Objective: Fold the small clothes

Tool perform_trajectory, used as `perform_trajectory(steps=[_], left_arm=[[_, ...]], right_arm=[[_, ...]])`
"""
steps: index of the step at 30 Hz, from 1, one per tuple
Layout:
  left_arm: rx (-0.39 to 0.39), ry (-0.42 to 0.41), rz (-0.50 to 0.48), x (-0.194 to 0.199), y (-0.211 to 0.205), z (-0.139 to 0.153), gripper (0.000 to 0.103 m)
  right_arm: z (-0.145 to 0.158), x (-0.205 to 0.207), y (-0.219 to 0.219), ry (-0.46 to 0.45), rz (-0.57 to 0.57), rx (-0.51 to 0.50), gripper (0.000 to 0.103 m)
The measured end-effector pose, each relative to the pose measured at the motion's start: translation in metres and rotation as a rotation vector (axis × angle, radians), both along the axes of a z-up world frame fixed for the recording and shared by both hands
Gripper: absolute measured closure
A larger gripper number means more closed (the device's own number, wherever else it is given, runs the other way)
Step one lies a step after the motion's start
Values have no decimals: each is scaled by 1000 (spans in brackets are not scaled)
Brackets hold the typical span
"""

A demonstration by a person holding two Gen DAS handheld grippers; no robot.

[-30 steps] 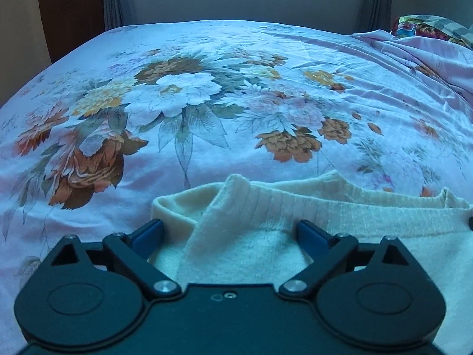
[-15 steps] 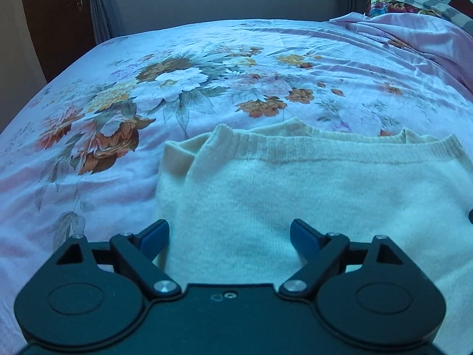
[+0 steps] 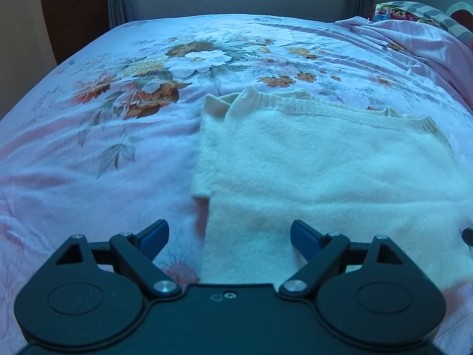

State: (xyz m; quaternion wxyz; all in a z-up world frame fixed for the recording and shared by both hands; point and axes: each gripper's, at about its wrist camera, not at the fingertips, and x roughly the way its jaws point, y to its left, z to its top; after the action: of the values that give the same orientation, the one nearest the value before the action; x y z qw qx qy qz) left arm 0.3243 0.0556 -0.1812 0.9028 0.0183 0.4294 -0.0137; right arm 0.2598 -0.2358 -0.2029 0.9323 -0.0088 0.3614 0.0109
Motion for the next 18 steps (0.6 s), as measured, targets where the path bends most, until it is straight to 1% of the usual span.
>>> perform_trajectory(steps=[2, 4, 6, 8, 9, 10, 12, 14, 17, 18], left_arm=[[-24, 19, 3, -6, 8, -5, 15], [-73, 61, 4, -10, 16, -13, 10], [-113, 66, 20, -13, 23, -17, 8], [-123, 71, 17, -11, 25, -15, 11], [-136, 68, 16, -10, 26, -12, 17], [-154, 65, 13, -9, 27, -9, 20], [-191, 65, 16, -3, 31, -5, 20], [-218, 71, 42, 4, 35, -6, 19], [-236, 86, 64, 11, 38, -10, 16], [-229, 86, 62, 13, 37, -12, 12]], right_arm=[[1, -7, 2, 1, 0, 8, 72], [-1, -13, 5, 5, 7, 5, 72], [-6, -18, 11, 6, 26, -36, 72], [-9, -20, 14, 5, 36, -62, 72], [-7, -21, 13, 6, 33, -52, 72], [-4, -22, 10, 1, 25, -22, 72], [4, -23, 4, -17, 4, 55, 72], [10, -21, 3, -23, -8, 96, 72], [15, -20, 8, -33, 9, 102, 72], [15, -20, 12, -33, 17, 102, 72]])
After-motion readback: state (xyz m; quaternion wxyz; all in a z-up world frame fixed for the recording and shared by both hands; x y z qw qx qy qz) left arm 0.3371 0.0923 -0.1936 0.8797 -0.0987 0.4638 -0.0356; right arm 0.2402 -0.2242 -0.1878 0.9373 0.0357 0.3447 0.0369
